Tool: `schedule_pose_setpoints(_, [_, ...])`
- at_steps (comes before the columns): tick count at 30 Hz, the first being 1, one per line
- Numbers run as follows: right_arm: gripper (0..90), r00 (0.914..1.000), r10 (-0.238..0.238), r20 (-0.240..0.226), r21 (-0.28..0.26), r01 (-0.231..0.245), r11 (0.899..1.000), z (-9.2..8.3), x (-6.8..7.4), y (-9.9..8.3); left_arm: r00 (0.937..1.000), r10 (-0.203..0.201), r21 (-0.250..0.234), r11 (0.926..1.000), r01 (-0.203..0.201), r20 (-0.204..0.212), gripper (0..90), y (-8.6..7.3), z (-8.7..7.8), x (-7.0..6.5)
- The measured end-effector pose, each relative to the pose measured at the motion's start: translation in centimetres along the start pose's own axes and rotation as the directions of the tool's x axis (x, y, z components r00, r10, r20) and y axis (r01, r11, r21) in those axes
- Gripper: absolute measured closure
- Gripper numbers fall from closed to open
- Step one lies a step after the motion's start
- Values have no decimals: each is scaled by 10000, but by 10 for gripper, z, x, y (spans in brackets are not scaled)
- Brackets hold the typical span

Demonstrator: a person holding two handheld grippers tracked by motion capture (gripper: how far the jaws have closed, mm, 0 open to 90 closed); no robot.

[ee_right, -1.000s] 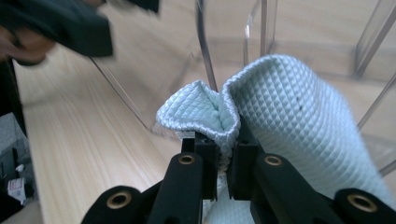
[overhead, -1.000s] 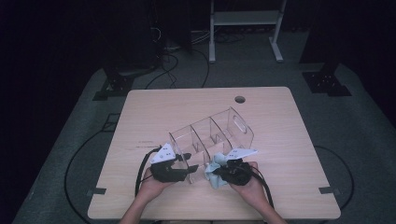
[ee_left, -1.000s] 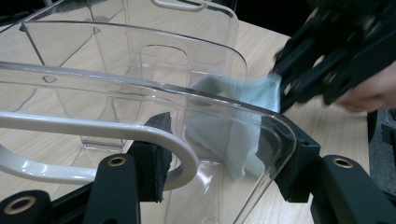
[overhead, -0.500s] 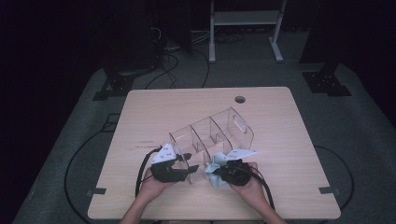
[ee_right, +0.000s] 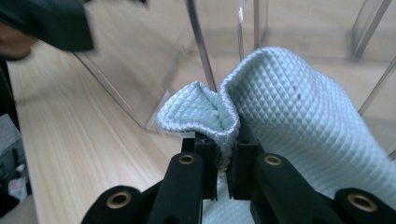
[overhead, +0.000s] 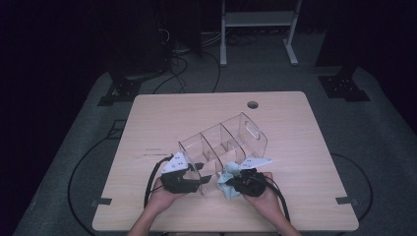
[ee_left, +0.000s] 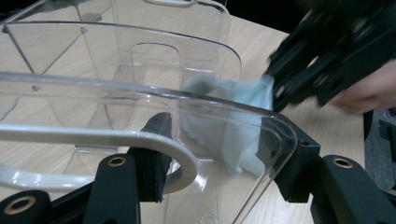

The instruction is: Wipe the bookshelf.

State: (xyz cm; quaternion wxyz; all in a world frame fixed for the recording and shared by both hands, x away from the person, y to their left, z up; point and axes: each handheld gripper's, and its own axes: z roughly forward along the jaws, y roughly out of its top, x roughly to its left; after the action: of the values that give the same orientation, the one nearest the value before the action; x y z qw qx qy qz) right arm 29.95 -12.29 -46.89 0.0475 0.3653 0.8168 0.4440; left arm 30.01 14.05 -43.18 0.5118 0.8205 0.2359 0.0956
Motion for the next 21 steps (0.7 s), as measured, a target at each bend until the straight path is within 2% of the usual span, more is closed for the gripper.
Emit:
schedule_pose_setpoints(2, [844, 10000, 80, -42, -28, -80, 10000, -2, 0, 3, 10000, 7, -1, 10000, -7, 9, 455, 0, 0, 0])
schedule_pose_setpoints(4, [843, 10000, -42, -2, -414, 42, 9991, -11, 4, 8, 10000, 19, -10, 10000, -19, 57, 456, 0, 1, -1])
schedule_pose_setpoints(5, [844, 9999, -154, -26, -852, 152, 9963, -20, 7, 14, 10000, 26, -20, 10000, -26, 76, 458, 0, 1, -1])
schedule_pose_setpoints(7, [843, 9997, -240, -4, -1131, 238, 9933, -27, 10, 19, 9999, 122, 75, 9999, -123, 99, 461, 1, 2, -3])
schedule_pose_setpoints(9, [844, 9997, -223, -16, -1053, 220, 9942, -25, 9, 16, 9998, 202, 133, 9997, -202, 13, 463, 1, 2, -4])
schedule_pose_setpoints(12, [843, 10000, 59, -48, -395, -61, 9992, -10, 3, 4, 9998, 202, 165, 9997, -202, 1, 462, 1, 2, -4])
schedule_pose_setpoints(14, [843, 9998, 183, -74, -173, -184, 9997, -5, 0, 0, 9998, 198, 170, 9997, -198, -2, 461, 1, 2, -4])
schedule_pose_setpoints(15, [843, 9998, 176, -66, -207, -177, 9996, -6, 0, 1, 9998, 182, 158, 9997, -182, -2, 460, 1, 2, -4])
schedule_pose_setpoints(19, [840, 10000, -92, 27, -898, 94, 9959, -21, 8, 10, 9999, 101, 106, 9999, -102, 36, 447, 1, 0, -3])
schedule_pose_setpoints(21, [841, 9999, -104, -13, -895, 103, 9959, -20, 6, 9, 10000, 15, 90, 10000, -16, 52, 436, 1, -2, -3])
